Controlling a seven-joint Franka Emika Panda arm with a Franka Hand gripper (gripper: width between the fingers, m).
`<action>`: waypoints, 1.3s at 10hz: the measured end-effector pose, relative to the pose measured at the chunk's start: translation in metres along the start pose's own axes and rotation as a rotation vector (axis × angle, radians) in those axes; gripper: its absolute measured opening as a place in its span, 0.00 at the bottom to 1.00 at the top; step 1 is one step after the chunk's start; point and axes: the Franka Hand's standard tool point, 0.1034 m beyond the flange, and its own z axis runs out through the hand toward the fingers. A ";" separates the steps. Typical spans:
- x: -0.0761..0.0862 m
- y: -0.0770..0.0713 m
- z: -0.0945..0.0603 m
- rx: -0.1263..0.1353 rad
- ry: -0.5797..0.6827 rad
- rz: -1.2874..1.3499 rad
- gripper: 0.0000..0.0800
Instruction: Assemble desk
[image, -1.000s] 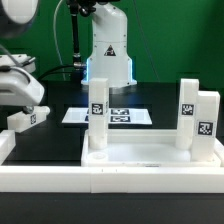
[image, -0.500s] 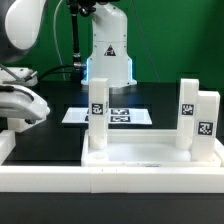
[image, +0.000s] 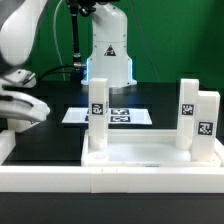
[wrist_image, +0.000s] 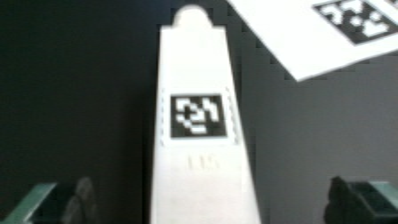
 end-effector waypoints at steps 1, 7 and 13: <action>0.013 0.002 -0.004 -0.020 0.031 0.002 0.81; 0.017 0.007 -0.005 -0.022 0.054 0.005 0.52; 0.013 -0.002 -0.015 -0.028 0.071 -0.007 0.36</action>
Offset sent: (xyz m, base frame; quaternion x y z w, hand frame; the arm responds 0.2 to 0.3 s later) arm -0.0029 -0.0094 -0.0049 -0.0071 0.0096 0.0027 0.9999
